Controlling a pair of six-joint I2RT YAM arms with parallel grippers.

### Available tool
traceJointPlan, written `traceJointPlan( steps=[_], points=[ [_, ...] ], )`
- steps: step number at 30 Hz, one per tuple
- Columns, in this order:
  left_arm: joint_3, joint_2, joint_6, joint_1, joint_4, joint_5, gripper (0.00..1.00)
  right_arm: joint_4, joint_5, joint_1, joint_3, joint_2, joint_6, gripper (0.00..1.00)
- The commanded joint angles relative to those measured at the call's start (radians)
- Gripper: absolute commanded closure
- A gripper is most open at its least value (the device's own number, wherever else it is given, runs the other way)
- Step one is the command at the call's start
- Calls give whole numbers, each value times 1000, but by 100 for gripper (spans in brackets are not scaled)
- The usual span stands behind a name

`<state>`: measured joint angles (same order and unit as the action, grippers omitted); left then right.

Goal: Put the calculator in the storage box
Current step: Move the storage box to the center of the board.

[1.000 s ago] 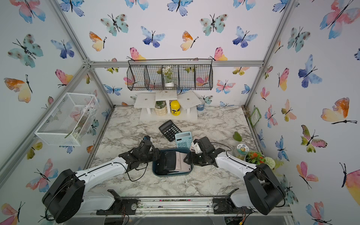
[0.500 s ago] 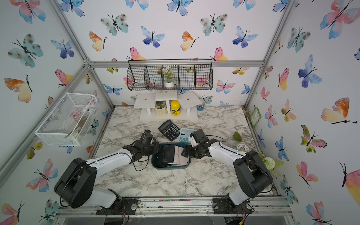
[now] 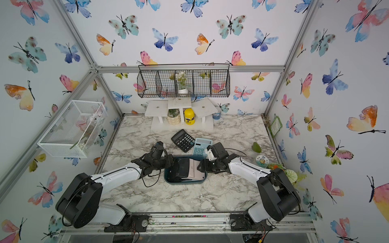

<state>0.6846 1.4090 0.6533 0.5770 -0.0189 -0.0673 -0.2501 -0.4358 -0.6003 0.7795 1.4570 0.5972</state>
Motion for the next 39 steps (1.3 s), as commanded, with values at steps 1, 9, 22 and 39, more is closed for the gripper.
traceJointPlan(
  steps=[1,9,22,39],
  points=[
    [-22,-44,25,47,19,-131,38,131,-124,-22,-31,-75,25,35],
    [-47,-117,42,63,-32,-99,37,99,-42,-26,-83,-128,17,35],
    [50,-162,-21,25,-171,-15,20,-110,381,-25,-12,-225,-40,27],
    [35,-234,-37,7,-231,70,1,-379,785,-24,145,-34,-106,14]
  ],
)
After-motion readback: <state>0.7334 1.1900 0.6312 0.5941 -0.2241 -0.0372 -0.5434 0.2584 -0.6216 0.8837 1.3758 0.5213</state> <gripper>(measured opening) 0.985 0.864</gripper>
